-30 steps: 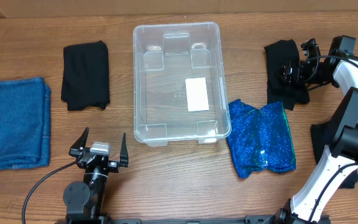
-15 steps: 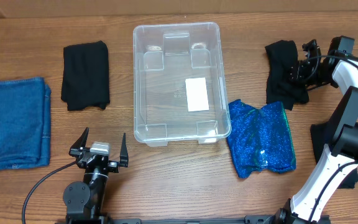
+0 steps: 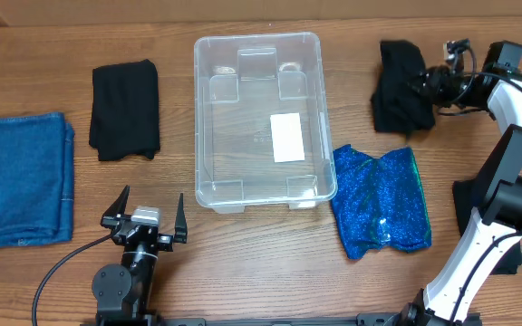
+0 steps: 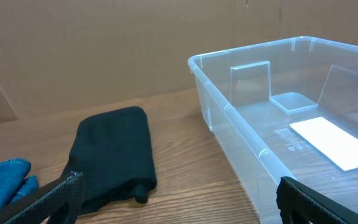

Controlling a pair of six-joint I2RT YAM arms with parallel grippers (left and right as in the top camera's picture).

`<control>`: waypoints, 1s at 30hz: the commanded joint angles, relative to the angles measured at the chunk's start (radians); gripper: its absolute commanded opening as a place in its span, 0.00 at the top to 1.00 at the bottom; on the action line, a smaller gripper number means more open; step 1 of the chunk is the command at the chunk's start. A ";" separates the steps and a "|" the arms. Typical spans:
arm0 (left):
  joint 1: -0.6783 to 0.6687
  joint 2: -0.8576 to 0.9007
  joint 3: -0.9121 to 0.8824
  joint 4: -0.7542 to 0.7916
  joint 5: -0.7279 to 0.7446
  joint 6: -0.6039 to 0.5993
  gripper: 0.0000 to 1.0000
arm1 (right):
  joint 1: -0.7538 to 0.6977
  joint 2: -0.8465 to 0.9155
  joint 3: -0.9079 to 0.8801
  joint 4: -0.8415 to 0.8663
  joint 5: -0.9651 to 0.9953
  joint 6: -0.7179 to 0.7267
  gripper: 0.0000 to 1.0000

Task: Pack container
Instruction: 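Lift the black cloth and carry it into the clear bin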

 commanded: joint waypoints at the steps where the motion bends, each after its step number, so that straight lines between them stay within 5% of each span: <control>1: 0.005 -0.006 -0.003 -0.001 0.000 0.007 0.00 | -0.006 -0.001 0.062 0.003 -0.307 0.053 0.96; 7: 0.005 -0.006 -0.003 -0.001 0.000 0.007 0.00 | 0.013 -0.233 0.095 0.001 -0.400 0.115 0.96; 14: 0.005 -0.006 -0.003 -0.002 0.000 0.007 0.00 | 0.291 -0.512 0.095 -0.032 -0.085 0.416 0.96; 22: 0.005 -0.006 -0.003 -0.001 0.000 0.007 0.00 | 0.739 -0.449 0.081 -0.018 0.398 0.469 0.96; 30: 0.005 -0.006 -0.003 -0.002 0.000 0.007 0.00 | 0.792 -0.232 0.081 0.109 0.401 0.482 0.96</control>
